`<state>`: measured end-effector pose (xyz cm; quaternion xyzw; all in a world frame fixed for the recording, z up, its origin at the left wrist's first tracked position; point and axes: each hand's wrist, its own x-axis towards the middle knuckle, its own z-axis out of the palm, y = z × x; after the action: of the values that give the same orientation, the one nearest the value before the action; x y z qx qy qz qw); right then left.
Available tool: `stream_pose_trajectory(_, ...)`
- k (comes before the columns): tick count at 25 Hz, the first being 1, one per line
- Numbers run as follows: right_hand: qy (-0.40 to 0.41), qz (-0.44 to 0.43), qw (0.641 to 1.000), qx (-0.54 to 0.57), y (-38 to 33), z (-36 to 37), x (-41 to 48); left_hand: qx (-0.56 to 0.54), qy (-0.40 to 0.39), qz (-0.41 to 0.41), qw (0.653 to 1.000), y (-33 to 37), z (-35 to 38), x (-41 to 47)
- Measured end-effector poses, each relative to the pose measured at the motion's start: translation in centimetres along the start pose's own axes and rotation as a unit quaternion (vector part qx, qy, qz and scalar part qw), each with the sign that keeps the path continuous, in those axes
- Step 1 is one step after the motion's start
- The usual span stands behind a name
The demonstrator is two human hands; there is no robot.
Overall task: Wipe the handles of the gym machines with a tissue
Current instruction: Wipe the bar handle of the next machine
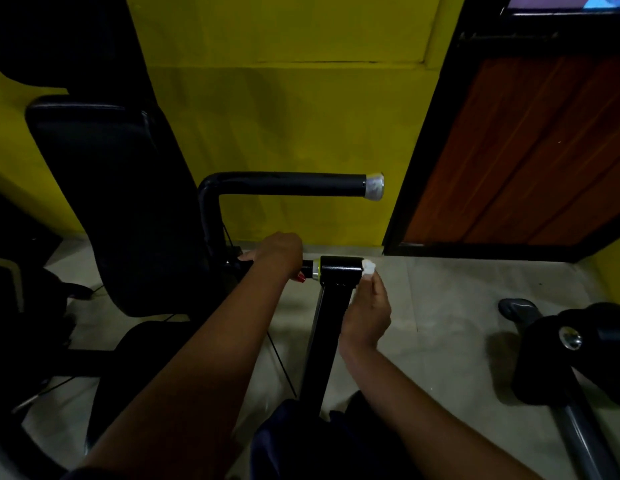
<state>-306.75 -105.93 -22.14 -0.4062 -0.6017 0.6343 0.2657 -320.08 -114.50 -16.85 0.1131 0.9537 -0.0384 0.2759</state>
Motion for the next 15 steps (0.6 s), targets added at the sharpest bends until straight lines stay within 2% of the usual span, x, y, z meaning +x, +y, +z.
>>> stream_pose_trajectory(2, -0.024, -0.173, 0.984, -0.042, 1.4, 0.1, -0.4, 0.005, 0.001, 0.0, 1.0, 0.0, 0.2, 0.0)
stream_pose_trajectory(4, -0.077, -0.313, 0.936, -0.138, 1.9, 0.6, 2.2, 0.014, 0.007, 0.012, 1.0, -0.1, 0.3, 0.2)
stream_pose_trajectory(7, -0.15, -0.488, 0.805, -0.303, 1.6, 0.5, 5.1, 0.007, 0.0, -0.002, 1.0, 0.0, 0.0, 0.2)
stream_pose_trajectory(10, -0.247, -0.604, 0.689, -0.316, 1.7, -1.6, 7.0, 0.014, -0.008, 0.004, 1.0, 0.0, -0.1, 0.1)
stream_pose_trajectory(11, -0.266, -0.627, 0.661, -0.316, 1.8, -2.6, 7.7, 0.007, -0.006, 0.002, 1.0, 0.0, -0.1, -0.1)
stream_pose_trajectory(12, -0.272, -0.634, 0.651, -0.315, 1.9, -3.6, 8.2, -0.002, -0.006, -0.002, 1.0, -0.1, 0.1, -0.2)
stream_pose_trajectory(13, -0.269, -0.625, 0.661, -0.316, 2.0, -4.0, 8.4, -0.01, -0.007, -0.008, 1.0, -0.1, 0.1, -0.3)
stream_pose_trajectory(15, -0.234, -0.579, 0.711, -0.324, 1.7, -2.8, 7.9, -0.013, -0.009, -0.022, 1.0, 0.2, 0.1, -1.1)
